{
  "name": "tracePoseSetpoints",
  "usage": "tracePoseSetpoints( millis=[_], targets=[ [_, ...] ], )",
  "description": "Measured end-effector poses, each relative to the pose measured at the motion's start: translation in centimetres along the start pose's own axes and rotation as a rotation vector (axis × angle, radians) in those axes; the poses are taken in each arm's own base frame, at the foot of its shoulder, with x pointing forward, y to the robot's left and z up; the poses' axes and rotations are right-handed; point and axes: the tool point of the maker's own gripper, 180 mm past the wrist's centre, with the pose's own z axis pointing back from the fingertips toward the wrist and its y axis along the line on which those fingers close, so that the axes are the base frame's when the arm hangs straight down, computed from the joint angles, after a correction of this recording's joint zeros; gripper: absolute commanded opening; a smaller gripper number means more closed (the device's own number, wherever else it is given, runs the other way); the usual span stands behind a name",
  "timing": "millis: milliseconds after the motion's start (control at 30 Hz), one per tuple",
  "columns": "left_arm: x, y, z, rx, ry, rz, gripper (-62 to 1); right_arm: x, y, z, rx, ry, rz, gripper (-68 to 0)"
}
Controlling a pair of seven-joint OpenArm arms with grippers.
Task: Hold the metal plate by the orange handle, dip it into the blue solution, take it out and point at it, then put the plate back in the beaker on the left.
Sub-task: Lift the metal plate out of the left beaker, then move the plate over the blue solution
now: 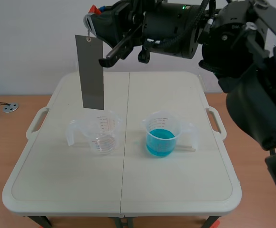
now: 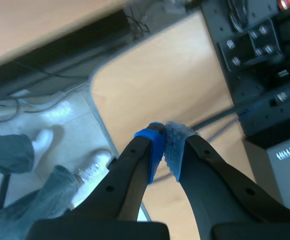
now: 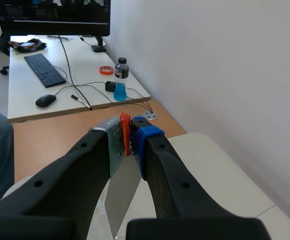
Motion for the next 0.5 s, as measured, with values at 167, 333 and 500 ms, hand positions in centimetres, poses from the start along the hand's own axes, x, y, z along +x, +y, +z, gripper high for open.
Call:
tracePoseSetpoints(
  millis=[167, 333, 500],
  targets=[
    [2.8, 2.7, 0.3, 0.051, -0.065, -0.049, -59.4, 1.4, -0.6, 1.5, -0.036, -0.024, 0.043, -66.2],
    [8.1, 5.0, 1.0, 0.073, -0.221, -0.084, -59.4, 1.5, -1.5, 3.2, -0.075, -0.016, 0.052, -66.2],
    [12.5, 5.8, 1.3, 0.056, -0.322, -0.163, -59.4, 0.9, -2.9, 5.3, -0.119, 0.003, 0.037, -66.2]
  ],
)
